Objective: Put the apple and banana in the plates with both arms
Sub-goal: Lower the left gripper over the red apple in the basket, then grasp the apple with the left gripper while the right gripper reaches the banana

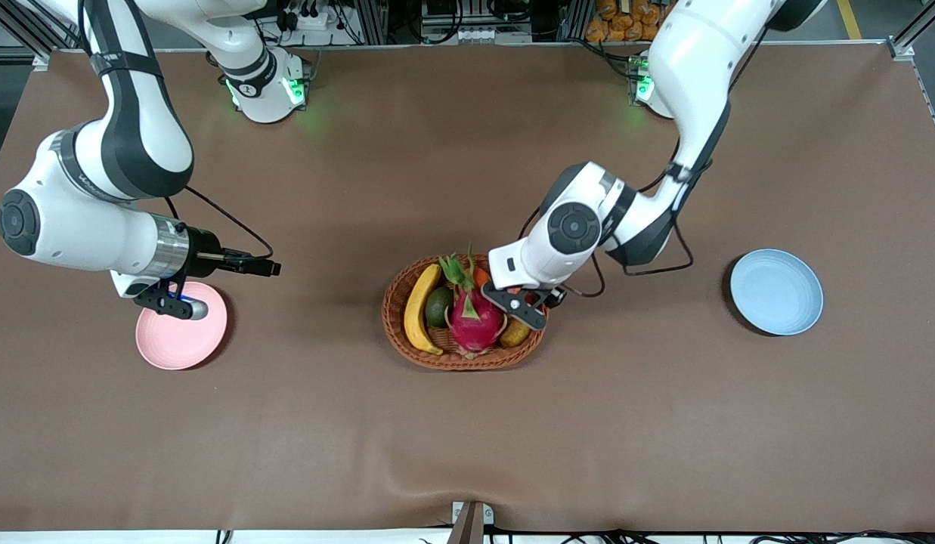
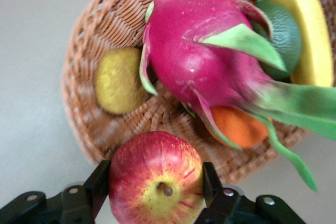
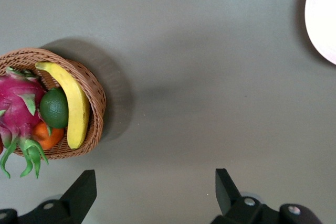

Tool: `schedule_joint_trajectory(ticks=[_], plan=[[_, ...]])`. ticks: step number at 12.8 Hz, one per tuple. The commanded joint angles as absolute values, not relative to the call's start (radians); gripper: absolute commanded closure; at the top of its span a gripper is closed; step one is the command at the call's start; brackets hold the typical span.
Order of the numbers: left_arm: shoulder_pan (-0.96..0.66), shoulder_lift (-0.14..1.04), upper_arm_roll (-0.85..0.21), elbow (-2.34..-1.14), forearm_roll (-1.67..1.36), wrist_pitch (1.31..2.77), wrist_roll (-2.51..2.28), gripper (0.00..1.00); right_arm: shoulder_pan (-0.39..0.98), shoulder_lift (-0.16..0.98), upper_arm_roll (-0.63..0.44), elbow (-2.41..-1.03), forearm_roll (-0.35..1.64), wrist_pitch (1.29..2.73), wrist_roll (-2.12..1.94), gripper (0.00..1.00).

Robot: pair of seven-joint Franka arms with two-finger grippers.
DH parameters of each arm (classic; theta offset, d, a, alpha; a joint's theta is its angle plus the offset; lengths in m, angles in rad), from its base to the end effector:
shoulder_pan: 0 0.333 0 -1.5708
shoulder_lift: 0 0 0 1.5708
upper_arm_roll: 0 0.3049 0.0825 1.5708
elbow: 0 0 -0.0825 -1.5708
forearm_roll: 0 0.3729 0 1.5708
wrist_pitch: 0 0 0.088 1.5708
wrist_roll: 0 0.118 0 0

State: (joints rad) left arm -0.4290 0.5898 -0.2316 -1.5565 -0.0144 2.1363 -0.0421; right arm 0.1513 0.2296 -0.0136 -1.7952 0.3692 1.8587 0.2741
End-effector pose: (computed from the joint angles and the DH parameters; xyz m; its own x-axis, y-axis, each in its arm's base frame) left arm 0.5519 -0.4028 0.2968 0.8403 -0.5421 -0.0045 -0.5362 -0.8324 0.1397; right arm 0.5809 0.1130 0.3960 0.9384 -0.2249 -0.2624 -0.2932 -0.9200 -0.2601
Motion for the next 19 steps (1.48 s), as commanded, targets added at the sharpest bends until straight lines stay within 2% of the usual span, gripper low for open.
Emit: schedule_joint_trajectory(ticks=[1, 4, 7, 12, 15, 19], plan=[[-0.423, 0.496, -0.224, -1.578, -0.012, 2.031, -0.13, 0.43, 0.216, 0.271, -0.009, -1.776, 0.376, 1.937, 0.293, 0.0], [-0.336, 0.421, -0.224, -1.609, 0.0, 1.979, -0.143, 0.45, 0.288, 0.333, -0.009, -1.738, 0.376, 1.967, 0.421, 0.0], [-0.235, 0.307, -0.229, -1.722, 0.0, 1.979, -0.081, 0.45, 0.377, 0.42, -0.009, -1.691, 0.376, 2.022, 0.543, 0.0], [-0.034, 0.189, -0.23, -1.887, -0.002, 1.982, 0.121, 0.46, 0.537, 0.554, -0.009, -1.684, 0.374, 2.213, 0.65, 0.0], [0.076, 0.144, -0.23, -1.965, -0.002, 1.99, 0.239, 0.47, 0.591, 0.589, -0.012, -1.681, 0.37, 2.237, 0.669, 0.15], [0.23, 0.133, -0.229, -2.042, 0.049, 2.028, 0.351, 0.49, 0.617, 0.603, -0.011, -1.694, 0.365, 2.255, 0.739, 0.22]])
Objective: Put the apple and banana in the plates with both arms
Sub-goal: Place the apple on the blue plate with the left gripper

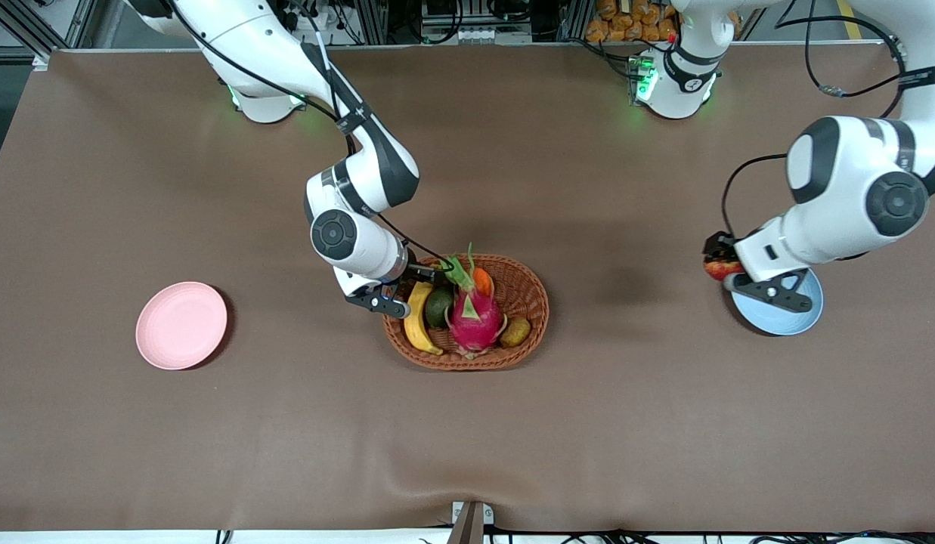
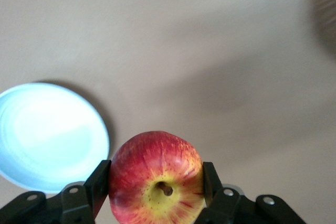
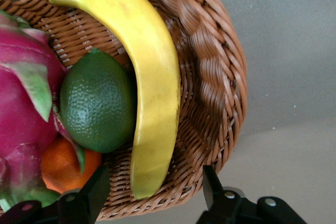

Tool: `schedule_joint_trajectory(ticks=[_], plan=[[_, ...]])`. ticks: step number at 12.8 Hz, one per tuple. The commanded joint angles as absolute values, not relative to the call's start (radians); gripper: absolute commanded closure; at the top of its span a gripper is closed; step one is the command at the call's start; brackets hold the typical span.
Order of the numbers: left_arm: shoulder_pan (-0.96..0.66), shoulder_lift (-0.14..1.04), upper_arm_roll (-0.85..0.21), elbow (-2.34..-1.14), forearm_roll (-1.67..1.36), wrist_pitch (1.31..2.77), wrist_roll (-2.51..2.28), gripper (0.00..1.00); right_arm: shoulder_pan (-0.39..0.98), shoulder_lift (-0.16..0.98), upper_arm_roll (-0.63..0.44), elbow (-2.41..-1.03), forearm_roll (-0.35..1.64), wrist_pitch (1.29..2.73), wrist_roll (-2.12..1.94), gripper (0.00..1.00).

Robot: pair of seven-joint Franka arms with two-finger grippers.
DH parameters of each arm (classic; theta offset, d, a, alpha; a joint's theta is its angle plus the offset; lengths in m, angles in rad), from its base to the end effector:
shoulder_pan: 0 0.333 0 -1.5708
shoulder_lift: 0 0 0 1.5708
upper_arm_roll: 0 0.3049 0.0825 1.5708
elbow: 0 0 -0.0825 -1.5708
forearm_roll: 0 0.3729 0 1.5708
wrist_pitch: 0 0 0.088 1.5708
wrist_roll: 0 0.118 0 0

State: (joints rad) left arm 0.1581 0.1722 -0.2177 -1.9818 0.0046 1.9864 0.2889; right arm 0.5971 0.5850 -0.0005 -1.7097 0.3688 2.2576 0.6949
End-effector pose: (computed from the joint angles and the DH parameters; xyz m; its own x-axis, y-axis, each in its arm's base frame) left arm 0.5564 -0.0303 0.3539 0.9270 -0.3452 -0.1465 -0.3370 -0.9383 0.0781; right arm 0.5357 0.3793 0.2371 0.9248 -0.3061 -0.2258 -0.3457 -0.9241 -0.1631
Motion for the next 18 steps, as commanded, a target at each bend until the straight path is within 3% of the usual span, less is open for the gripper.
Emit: schedule_joint_trajectory(ticks=[1, 4, 10, 18], plan=[[0.289, 0.147, -0.229, -2.049, 0.063, 2.057, 0.407, 0.49, 0.621, 0.61, -0.011, -1.687, 0.367, 2.264, 0.753, 0.22], [0.434, 0.213, -0.229, -2.109, 0.063, 2.195, 0.601, 0.5, 0.629, 0.632, -0.011, -1.687, 0.368, 2.299, 0.775, 0.23], [0.476, 0.336, -0.227, -2.128, 0.066, 2.402, 0.686, 0.5, 0.634, 0.646, -0.011, -1.686, 0.367, 2.329, 0.784, 0.25], [0.48, 0.394, -0.224, -2.125, 0.066, 2.457, 0.735, 0.48, 0.629, 0.641, -0.035, -1.601, 0.332, 2.215, 0.782, 0.29]])
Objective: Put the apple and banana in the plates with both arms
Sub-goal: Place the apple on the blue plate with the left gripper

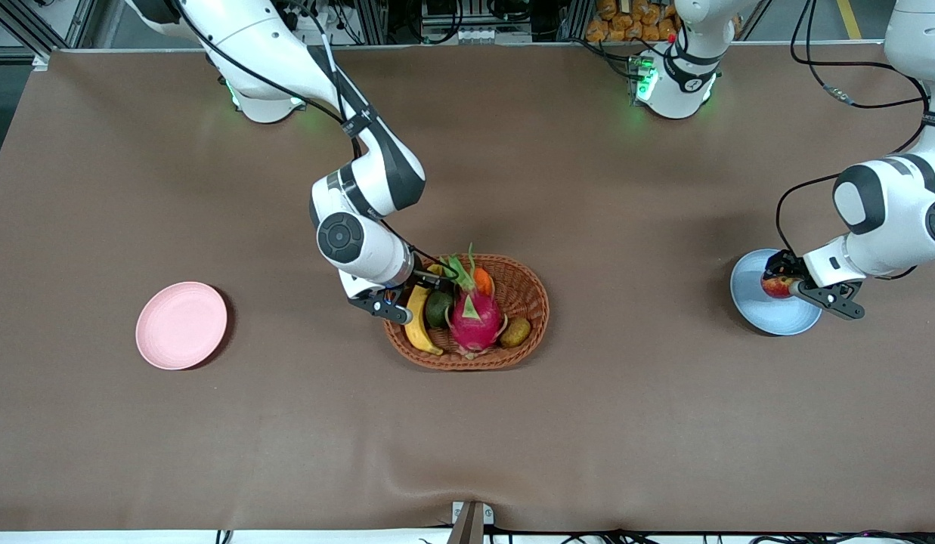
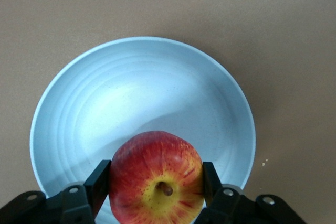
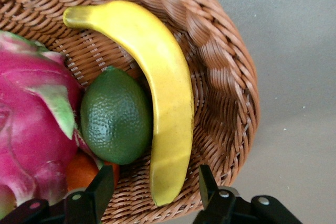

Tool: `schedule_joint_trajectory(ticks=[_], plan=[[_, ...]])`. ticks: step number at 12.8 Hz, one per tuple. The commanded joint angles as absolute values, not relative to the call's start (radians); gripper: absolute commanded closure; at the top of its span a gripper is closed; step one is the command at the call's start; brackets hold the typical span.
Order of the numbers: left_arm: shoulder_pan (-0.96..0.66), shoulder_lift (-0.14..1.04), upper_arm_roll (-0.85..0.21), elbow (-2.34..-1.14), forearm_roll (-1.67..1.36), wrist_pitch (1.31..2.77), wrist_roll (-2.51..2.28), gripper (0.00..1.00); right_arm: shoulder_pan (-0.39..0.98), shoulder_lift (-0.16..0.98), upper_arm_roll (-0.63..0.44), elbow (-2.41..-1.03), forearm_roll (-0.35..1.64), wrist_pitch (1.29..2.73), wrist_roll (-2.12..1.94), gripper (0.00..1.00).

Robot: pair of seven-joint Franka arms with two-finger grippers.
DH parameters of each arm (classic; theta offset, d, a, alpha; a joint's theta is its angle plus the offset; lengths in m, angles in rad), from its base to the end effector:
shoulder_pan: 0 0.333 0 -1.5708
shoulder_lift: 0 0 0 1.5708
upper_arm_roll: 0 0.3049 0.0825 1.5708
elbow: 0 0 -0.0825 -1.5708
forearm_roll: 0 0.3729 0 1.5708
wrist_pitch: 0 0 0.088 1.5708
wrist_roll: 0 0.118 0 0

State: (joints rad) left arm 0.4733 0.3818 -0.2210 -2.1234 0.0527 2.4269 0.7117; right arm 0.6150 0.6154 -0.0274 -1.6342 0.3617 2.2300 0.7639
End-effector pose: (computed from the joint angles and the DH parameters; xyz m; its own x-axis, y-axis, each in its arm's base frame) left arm 0.5402 0.1388 0.2149 0.8829 -0.4693 -0.0180 -0.4665 -0.8808 0.0816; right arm 0.5510 0.3862 0.2466 0.9073 -0.3620 -0.2141 -0.3975 -0.9043 -0.1558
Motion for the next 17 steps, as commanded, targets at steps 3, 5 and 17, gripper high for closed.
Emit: schedule_joint_trajectory(ticks=[3, 5, 17], plan=[[0.482, 0.413, -0.222, -2.12, 0.066, 2.465, 0.738, 0.44, 0.632, 0.649, -0.035, -1.605, 0.319, 2.218, 0.784, 0.39], [0.48, 0.416, -0.221, -2.121, 0.066, 2.482, 0.744, 0.22, 0.635, 0.661, -0.035, -1.605, 0.319, 2.223, 0.791, 0.42], [0.471, 0.351, -0.268, -1.824, 0.063, 2.1, 0.735, 0.0, 0.64, 0.696, -0.035, -1.605, 0.299, 2.261, 0.838, 0.48]])
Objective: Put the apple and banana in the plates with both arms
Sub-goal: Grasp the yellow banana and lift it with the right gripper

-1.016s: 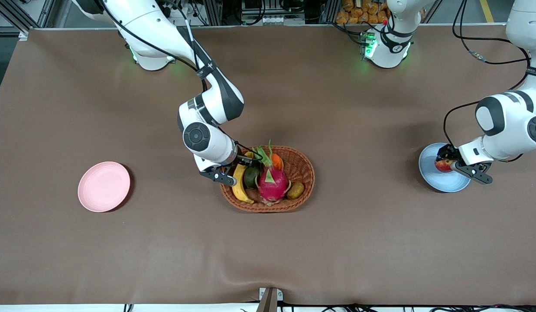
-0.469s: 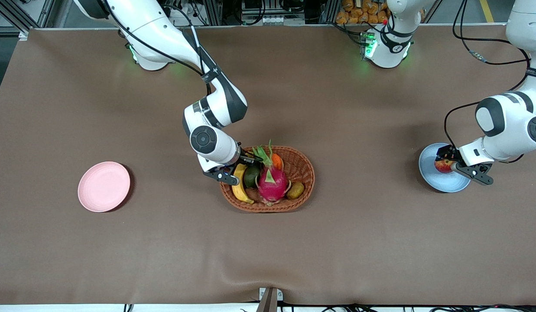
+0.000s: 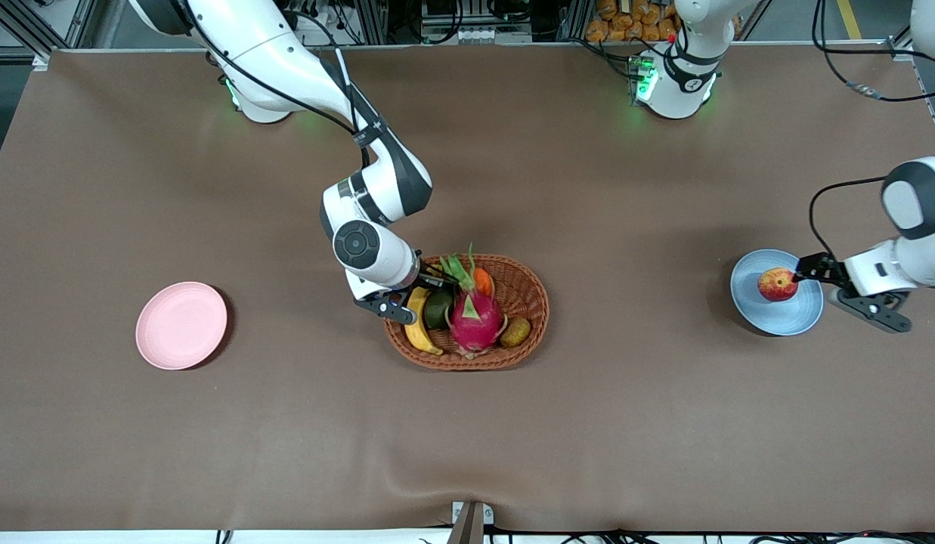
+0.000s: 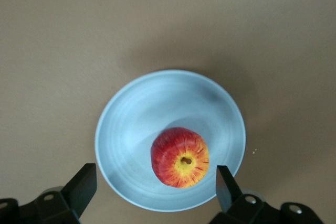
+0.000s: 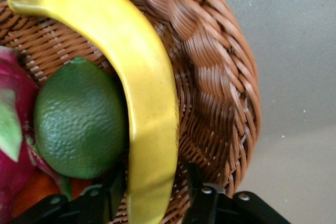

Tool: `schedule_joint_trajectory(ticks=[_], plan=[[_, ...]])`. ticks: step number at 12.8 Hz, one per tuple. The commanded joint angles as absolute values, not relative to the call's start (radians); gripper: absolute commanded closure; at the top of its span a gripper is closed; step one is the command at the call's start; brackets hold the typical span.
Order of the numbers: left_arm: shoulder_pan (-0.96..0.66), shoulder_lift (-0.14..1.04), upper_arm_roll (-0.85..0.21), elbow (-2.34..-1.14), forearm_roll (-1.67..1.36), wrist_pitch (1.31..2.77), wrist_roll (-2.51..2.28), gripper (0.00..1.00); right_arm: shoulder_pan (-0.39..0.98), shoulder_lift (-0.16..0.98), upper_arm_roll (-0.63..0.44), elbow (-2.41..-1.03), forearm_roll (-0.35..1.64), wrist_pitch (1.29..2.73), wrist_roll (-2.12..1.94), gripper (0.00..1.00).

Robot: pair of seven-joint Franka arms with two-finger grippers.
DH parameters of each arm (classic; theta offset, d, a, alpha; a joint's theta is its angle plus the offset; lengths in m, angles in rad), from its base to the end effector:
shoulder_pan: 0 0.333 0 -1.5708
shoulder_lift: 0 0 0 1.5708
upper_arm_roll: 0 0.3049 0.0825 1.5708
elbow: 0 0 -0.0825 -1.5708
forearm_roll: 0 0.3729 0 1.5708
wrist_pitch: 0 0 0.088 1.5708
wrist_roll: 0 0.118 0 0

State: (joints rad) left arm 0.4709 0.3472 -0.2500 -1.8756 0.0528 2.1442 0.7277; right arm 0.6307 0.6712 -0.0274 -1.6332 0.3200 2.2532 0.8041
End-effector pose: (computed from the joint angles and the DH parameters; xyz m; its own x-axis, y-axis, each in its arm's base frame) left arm 0.5896 0.1423 0.3124 0.8645 -0.5022 -0.0218 -0.4995 -0.8630 0.0756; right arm 0.5438 0.3907 0.2110 0.9037 -0.3753 -0.2062 -0.4009 -0.9107 -0.0995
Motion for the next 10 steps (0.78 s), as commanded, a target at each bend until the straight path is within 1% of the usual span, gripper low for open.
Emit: schedule_joint_trajectory(ticks=[1, 2, 3, 4, 5, 6, 8, 10], plan=[[0.472, 0.353, -0.279, -1.801, 0.063, 2.092, 0.735, 0.0, 0.641, 0.696, -0.035, -1.605, 0.299, 2.263, 0.841, 0.59], [0.472, 0.353, -0.279, -1.784, 0.063, 2.074, 0.736, 0.0, 0.641, 0.696, -0.035, -1.605, 0.299, 2.263, 0.841, 0.73], [0.469, 0.353, -0.281, -1.769, 0.063, 2.06, 0.735, 0.0, 0.641, 0.696, -0.035, -1.605, 0.299, 2.263, 0.841, 0.83], [0.469, 0.354, -0.293, -1.76, 0.063, 2.039, 0.735, 0.0, 0.641, 0.695, -0.035, -1.603, 0.299, 2.261, 0.841, 0.91], [0.469, 0.354, -0.296, -1.758, 0.058, 2.027, 0.733, 0.0, 0.641, 0.69, -0.035, -1.601, 0.299, 2.26, 0.838, 0.97], [0.457, 0.351, -0.296, -1.755, 0.054, 2.025, 0.732, 0.0, 0.638, 0.684, -0.037, -1.6, 0.296, 2.253, 0.833, 1.0], [0.427, 0.322, -0.295, -1.75, 0.052, 2.022, 0.726, 0.0, 0.623, 0.666, -0.037, -1.583, 0.275, 2.22, 0.828, 1.0], [0.372, 0.278, -0.276, -1.749, 0.052, 2.002, 0.695, 0.0, 0.612, 0.637, -0.049, -1.527, 0.235, 2.088, 0.83, 1.0]])
